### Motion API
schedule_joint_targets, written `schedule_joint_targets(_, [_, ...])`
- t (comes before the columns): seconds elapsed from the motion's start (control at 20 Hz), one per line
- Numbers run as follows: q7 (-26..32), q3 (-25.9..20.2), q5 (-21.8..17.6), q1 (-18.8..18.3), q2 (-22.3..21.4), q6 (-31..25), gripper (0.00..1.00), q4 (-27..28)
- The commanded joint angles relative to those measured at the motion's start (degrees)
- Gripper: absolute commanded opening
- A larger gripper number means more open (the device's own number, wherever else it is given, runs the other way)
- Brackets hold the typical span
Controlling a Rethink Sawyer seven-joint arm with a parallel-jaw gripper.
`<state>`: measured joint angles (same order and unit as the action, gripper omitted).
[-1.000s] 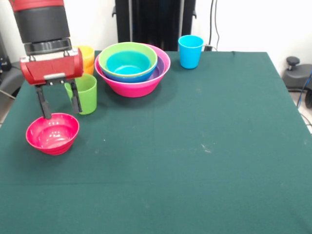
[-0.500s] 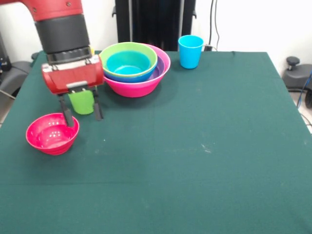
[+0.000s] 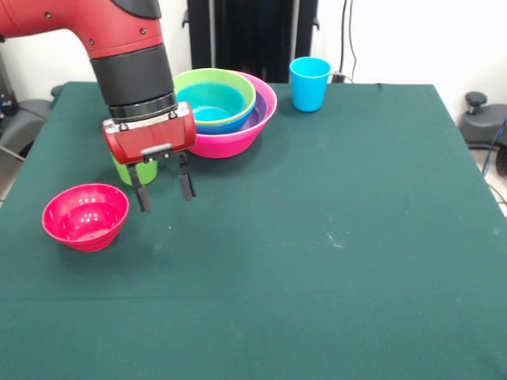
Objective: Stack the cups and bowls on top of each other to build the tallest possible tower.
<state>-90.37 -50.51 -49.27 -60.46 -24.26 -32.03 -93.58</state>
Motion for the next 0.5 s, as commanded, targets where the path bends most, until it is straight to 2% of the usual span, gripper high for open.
schedule_joint_targets(0.05, [-4.1, 9.8, -6.4, 3.9, -8.2, 3.2, 1.0, -10.0])
schedule_joint_targets(0.1, [-10.1, 12.4, -6.8, 6.7, -13.0, 3.7, 1.0, -12.8])
schedule_joint_targets(0.2, [-16.6, 15.5, -6.5, 10.2, -18.2, 4.9, 1.0, -16.3])
schedule_joint_targets(0.3, [-20.2, 17.5, -5.4, 12.8, -21.5, 6.0, 1.0, -18.7])
schedule_joint_targets(0.5, [-21.0, 19.4, -2.3, 15.3, -22.7, 7.5, 1.0, -19.3])
